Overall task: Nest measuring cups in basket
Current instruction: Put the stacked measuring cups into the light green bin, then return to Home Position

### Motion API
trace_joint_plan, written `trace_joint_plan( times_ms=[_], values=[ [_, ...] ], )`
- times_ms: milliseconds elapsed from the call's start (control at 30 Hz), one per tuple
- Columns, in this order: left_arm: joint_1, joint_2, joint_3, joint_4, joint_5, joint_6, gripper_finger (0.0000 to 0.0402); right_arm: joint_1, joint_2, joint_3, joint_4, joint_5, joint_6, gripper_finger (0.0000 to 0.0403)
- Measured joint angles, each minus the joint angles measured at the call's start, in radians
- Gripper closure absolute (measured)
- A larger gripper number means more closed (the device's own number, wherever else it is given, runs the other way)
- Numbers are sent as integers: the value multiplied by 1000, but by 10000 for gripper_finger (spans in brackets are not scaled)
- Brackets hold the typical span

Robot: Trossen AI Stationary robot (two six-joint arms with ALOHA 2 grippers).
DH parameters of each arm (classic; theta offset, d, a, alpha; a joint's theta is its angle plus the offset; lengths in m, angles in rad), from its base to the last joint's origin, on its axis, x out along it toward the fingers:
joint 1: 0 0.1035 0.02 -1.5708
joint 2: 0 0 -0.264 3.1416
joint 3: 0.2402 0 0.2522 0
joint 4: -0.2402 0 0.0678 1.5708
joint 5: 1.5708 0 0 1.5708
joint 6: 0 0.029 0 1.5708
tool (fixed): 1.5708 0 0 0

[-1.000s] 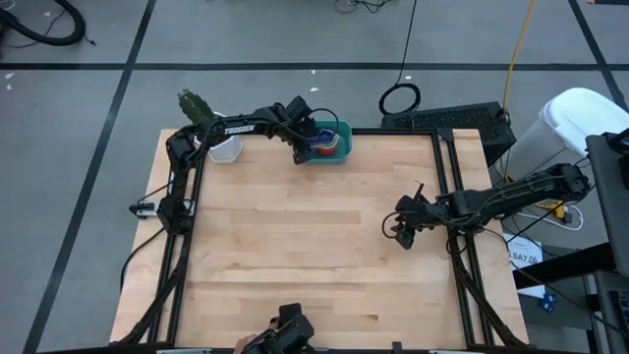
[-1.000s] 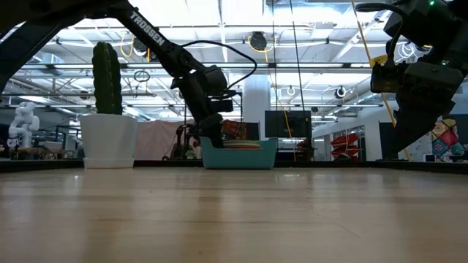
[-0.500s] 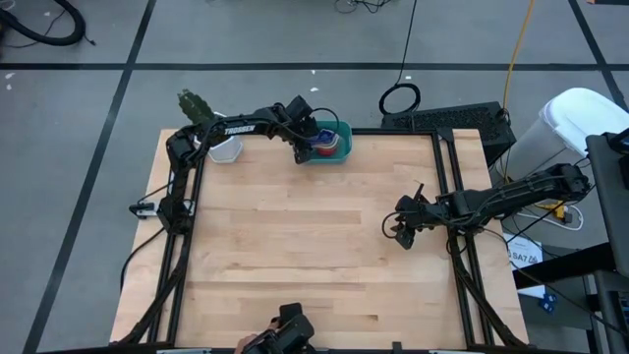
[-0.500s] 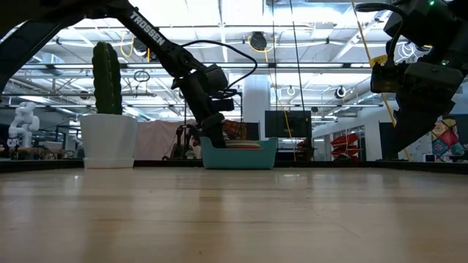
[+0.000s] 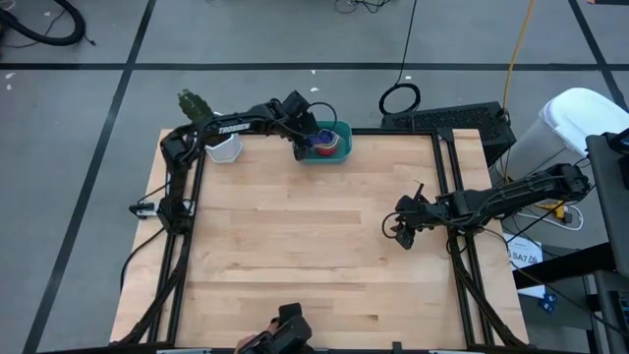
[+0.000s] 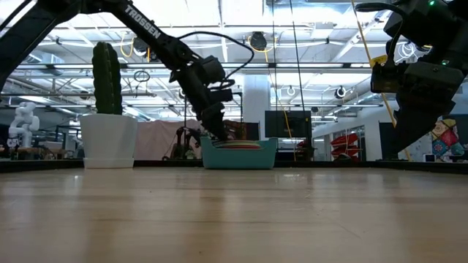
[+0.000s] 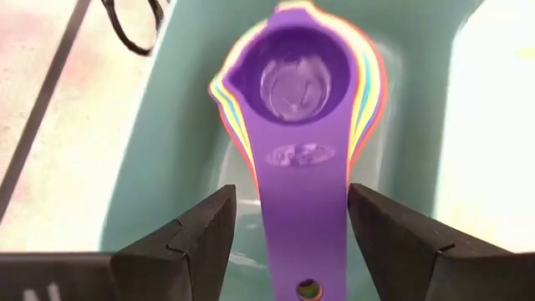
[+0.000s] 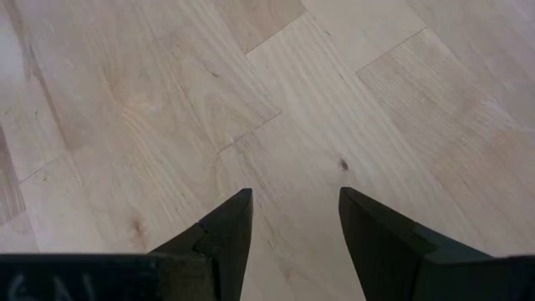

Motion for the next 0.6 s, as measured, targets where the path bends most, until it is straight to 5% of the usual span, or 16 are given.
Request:
trace_joint_plan(
  times_ms=[400, 600],
  values=[
    [-16, -16, 3, -9, 3, -14, 169, 0, 0, 0, 4, 0, 0, 232],
    [-49, -45, 133, -131, 1, -31, 169, 0, 0, 0, 4, 1, -15, 232]
  ],
)
